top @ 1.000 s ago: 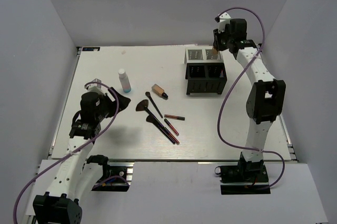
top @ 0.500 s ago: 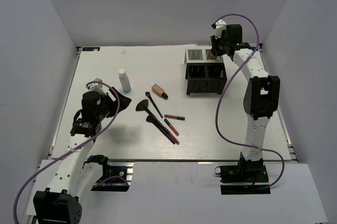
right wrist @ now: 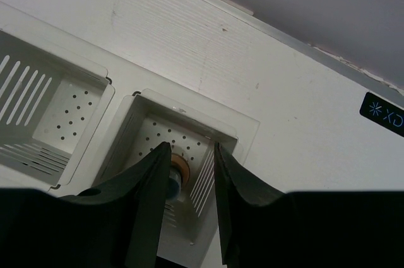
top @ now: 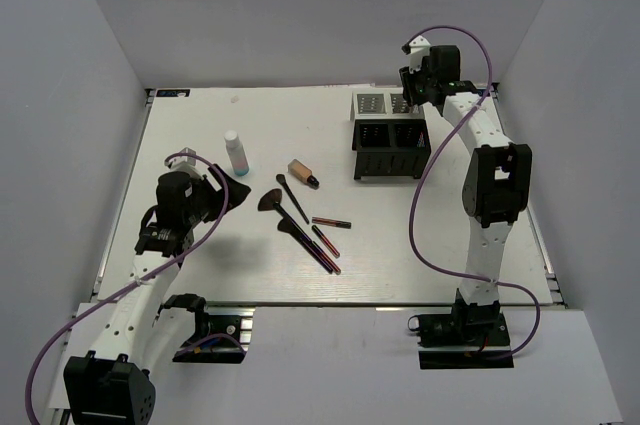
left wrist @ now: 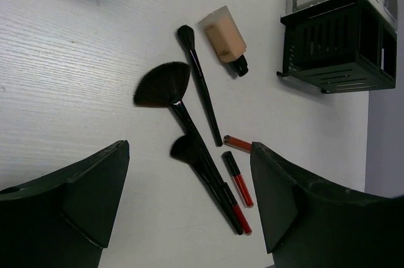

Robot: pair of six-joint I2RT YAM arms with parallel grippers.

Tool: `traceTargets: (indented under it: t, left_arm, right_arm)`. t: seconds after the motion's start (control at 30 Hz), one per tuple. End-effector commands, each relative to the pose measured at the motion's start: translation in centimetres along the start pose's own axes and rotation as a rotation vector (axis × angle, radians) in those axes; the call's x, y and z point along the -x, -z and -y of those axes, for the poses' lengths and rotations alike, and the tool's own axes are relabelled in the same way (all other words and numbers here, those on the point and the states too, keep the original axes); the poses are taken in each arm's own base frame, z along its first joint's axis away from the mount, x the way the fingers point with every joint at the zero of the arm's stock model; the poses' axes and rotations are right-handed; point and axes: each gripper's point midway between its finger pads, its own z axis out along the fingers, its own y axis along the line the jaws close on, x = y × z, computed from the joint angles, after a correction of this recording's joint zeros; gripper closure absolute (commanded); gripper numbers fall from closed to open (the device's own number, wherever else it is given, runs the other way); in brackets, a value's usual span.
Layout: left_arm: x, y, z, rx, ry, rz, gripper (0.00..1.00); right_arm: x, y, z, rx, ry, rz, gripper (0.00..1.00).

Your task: Organize the makeup

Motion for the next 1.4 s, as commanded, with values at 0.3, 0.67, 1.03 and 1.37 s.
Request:
traceTargets:
  t: [0.3,0.67,1.03,1.37]
  left_arm:
    - [0.2,0.1,0.7,-0.034,-0.002,0.011,0.13]
    - [0.2,0.1,0.9,-0.040,0.001,0.008,0.13]
    - [-0.1,1.3,0.5,-0.014,0.002,0.006,0.13]
    - [-0.3,1.9,0.4,-0.003,0.006,0.005,0.13]
  right_arm:
    - [5.3,7.6,-9.3,0.508,0.151,0.262,0.67]
    - [0.1,8.1,-27.5,0.779,0.352,0.059,0.44]
    - [-2.6,0.9,-32.9,0.636,0.271,-0.131,0.29]
    - [-5.4,0.0,-35.3,0.644,0.278,-0.184,0.28]
